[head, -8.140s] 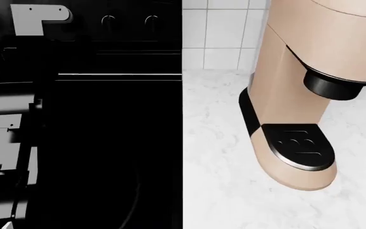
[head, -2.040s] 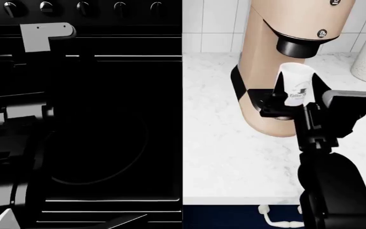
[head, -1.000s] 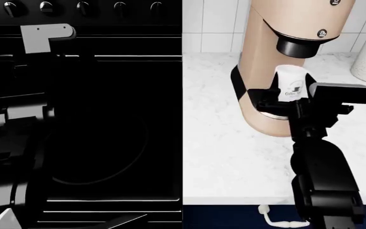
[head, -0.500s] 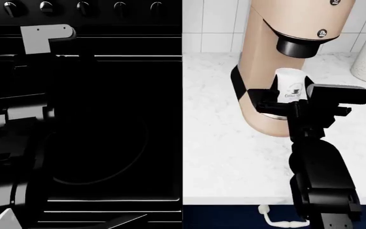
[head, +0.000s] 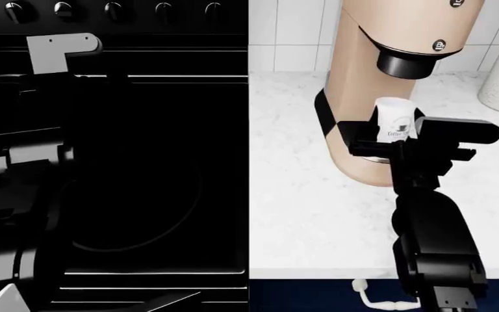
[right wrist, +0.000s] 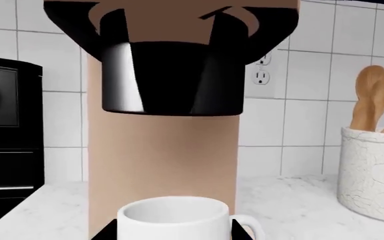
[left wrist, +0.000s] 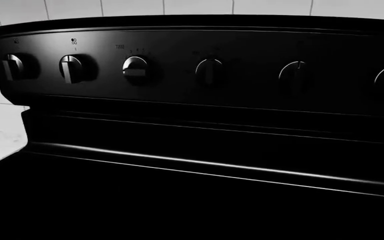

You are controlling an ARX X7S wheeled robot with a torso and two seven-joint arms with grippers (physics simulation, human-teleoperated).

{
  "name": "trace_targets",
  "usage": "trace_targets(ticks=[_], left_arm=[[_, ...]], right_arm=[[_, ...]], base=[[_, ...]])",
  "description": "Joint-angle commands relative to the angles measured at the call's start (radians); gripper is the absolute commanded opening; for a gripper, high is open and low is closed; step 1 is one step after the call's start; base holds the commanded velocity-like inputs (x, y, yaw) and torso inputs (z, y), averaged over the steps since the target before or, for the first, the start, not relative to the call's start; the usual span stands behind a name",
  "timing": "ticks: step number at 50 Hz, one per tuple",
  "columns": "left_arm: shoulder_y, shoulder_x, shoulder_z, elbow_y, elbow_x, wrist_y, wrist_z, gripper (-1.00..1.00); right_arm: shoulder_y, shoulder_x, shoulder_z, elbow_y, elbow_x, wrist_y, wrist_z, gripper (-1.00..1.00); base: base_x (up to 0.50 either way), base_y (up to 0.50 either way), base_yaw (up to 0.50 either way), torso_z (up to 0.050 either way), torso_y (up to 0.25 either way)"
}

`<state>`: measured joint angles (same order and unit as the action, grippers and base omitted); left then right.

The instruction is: Pick the mug from the cabinet, place it under the coffee machine dispenser, and press the start button.

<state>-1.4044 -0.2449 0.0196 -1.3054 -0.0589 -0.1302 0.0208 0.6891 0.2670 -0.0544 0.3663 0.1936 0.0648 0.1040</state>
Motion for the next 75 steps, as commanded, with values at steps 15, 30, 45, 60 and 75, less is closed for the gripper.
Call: trace_targets(ticks=[15, 30, 45, 60, 75], left_arm=[[0.002, 0.001, -0.008, 0.0, 0.004, 0.0, 0.0, 1.0], [0.003, 0.003, -0.014, -0.001, 0.009, 0.003, -0.001, 1.0], [0.004, 0.005, -0.024, -0.001, 0.017, 0.003, 0.001, 1.0], [0.006, 0.004, -0.032, -0.001, 0.023, 0.005, 0.003, 1.0], [0.011, 0.008, -0.039, -0.001, 0.03, 0.005, 0.0, 1.0]], right_arm=[[-0.004, 0.001, -0.004, 0.05, -0.021, -0.025, 0.004, -1.0], [0.017, -0.005, -0.012, 0.118, -0.027, -0.058, 0.005, -1.0], [-0.001, -0.001, -0.013, 0.066, -0.01, -0.01, 0.008, 1.0], [-0.184, 0.05, 0.014, -0.374, -0.001, 0.168, 0.101, 1.0], [-0.43, 0.144, 0.129, -0.958, 0.132, 0.41, 0.14, 1.0]], base=[[0.0, 0.0, 0.0, 0.001, 0.0], [0.0, 0.0, 0.0, 0.0, 0.0], [0.0, 0.0, 0.0, 0.0, 0.0], [0.0, 0.0, 0.0, 0.0, 0.0], [0.0, 0.0, 0.0, 0.0, 0.0]])
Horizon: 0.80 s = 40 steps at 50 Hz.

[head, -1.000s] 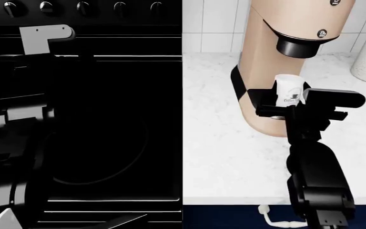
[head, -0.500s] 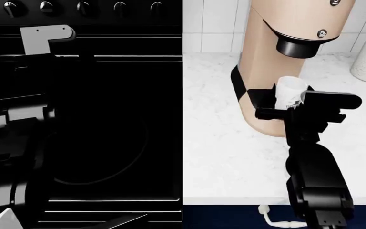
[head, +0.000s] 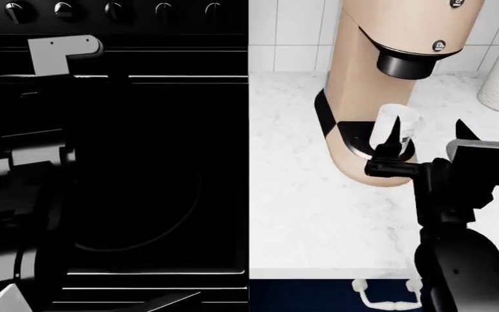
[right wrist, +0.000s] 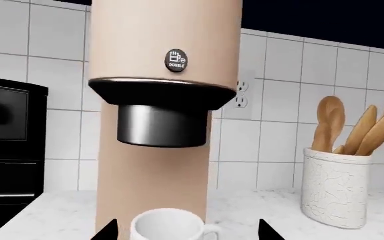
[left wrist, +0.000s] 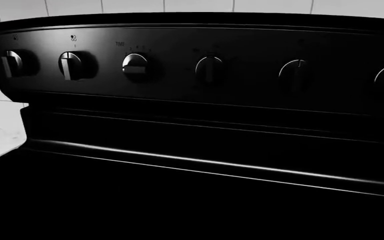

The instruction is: Pick the mug from the cabinet, place it under the coffee machine dispenser, and press the start button.

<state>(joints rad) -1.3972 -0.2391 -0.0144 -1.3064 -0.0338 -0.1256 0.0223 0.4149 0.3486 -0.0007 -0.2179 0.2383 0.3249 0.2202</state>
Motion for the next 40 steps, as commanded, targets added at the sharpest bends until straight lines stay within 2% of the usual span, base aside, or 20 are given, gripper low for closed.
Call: trace_targets(ticks=[1, 11, 12, 22, 34, 40], left_arm=[[0.004, 0.002, -0.006, 0.0, 0.005, 0.001, -0.002, 1.0], [0.002, 0.0, -0.008, 0.001, 0.006, -0.002, 0.002, 1.0], [0.003, 0.001, -0.008, 0.001, 0.006, -0.002, 0.002, 1.0], [-0.001, 0.001, -0.008, 0.001, 0.006, -0.005, 0.005, 1.0], [-0.005, 0.002, -0.01, 0.002, 0.008, -0.008, 0.005, 1.0], [-0.003, 0.004, -0.011, 0.001, 0.009, -0.007, 0.006, 1.0]], right_arm=[[-0.163, 0.07, 0.088, -0.405, 0.1, 0.163, 0.024, 1.0], [-0.148, 0.153, 0.225, -0.639, 0.241, 0.339, 0.055, 1.0], [-0.131, 0.163, 0.233, -0.65, 0.251, 0.356, 0.06, -1.0], [0.122, 0.238, 0.268, -0.647, 0.398, 0.546, 0.088, -1.0], [0.442, 0.27, 0.178, -0.502, 0.524, 0.753, 0.097, -1.0], [0.521, 0.268, 0.119, -0.396, 0.514, 0.784, 0.087, -1.0]], base=[[0.0, 0.0, 0.0, 0.0, 0.0], [0.0, 0.0, 0.0, 0.0, 0.0], [0.0, 0.0, 0.0, 0.0, 0.0], [0.0, 0.0, 0.0, 0.0, 0.0], [0.0, 0.0, 0.0, 0.0, 0.0], [0.0, 0.0, 0.0, 0.0, 0.0]])
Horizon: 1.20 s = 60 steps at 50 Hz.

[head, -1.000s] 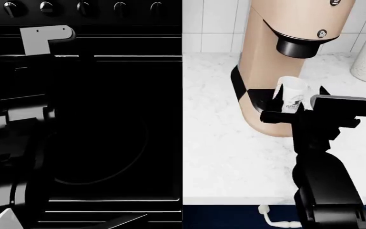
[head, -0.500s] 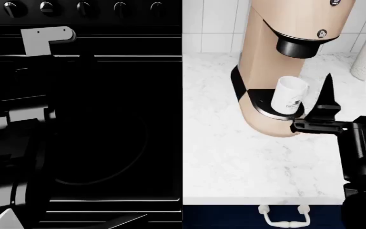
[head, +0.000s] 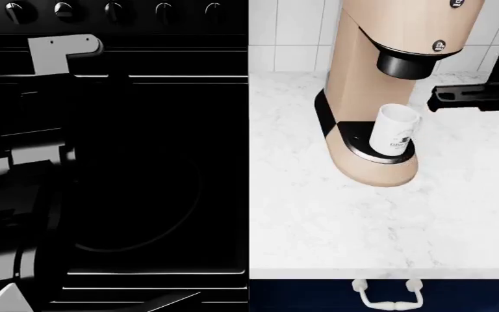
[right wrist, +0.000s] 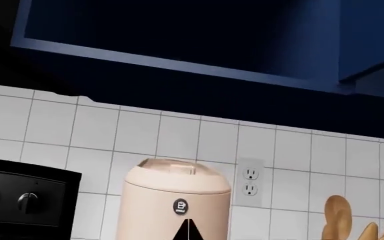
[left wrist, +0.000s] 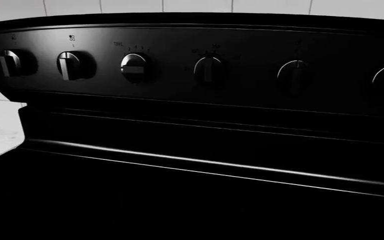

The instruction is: Pick the mug from the cabinet, place it under the coffee machine dispenser, and press the start button.

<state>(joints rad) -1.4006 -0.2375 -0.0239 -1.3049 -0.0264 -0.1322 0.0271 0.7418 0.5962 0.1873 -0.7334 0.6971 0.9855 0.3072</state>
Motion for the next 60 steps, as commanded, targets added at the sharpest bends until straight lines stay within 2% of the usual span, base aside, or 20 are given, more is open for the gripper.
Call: trace_targets(ticks=[1, 14, 39, 60], left_arm=[[0.001, 0.002, -0.002, 0.0, 0.001, 0.0, 0.001, 1.0], [0.002, 0.001, -0.003, -0.001, 0.001, 0.0, 0.0, 1.0], [0.006, 0.0, -0.012, -0.001, 0.007, 0.001, 0.0, 1.0], [0.011, -0.002, -0.015, -0.002, 0.009, 0.003, 0.0, 1.0]], right_arm=[[0.2, 0.021, -0.078, 0.132, 0.051, 0.126, 0.001, -1.0], [0.262, 0.014, -0.17, 0.254, -0.009, 0.119, 0.001, -1.0], [0.307, -0.011, -0.242, 0.335, -0.045, 0.096, -0.004, -1.0], [0.305, -0.034, -0.305, 0.442, -0.105, 0.013, -0.022, -1.0]], base=[[0.0, 0.0, 0.0, 0.0, 0.0], [0.0, 0.0, 0.0, 0.0, 0.0], [0.0, 0.0, 0.0, 0.0, 0.0], [0.0, 0.0, 0.0, 0.0, 0.0]])
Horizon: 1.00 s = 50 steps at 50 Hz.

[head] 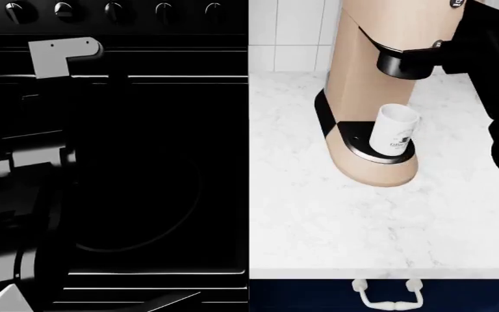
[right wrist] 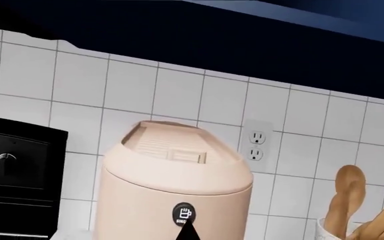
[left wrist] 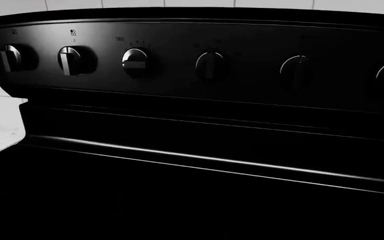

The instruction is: Pick the mug from the cabinet, place it under the coffee machine dispenser, and press the start button.

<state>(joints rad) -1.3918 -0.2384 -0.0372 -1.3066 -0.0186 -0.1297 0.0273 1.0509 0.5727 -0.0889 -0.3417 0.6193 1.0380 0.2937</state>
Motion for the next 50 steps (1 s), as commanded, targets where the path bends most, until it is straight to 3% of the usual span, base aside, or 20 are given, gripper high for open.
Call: trace_targets(ticks=[1, 50], left_arm=[[0.002, -0.001, -0.002, 0.0, 0.001, 0.001, 0.0, 1.0], [0.011, -0.003, -0.008, -0.001, 0.005, 0.003, 0.0, 1.0]], right_arm=[[-0.003, -0.011, -0.03, 0.057, -0.03, -0.043, -0.009, -1.0], [0.037, -0.042, -0.109, 0.187, -0.095, -0.118, -0.023, -1.0]], base=[[0.0, 0.0, 0.0, 0.0, 0.0], [0.0, 0.0, 0.0, 0.001, 0.0]])
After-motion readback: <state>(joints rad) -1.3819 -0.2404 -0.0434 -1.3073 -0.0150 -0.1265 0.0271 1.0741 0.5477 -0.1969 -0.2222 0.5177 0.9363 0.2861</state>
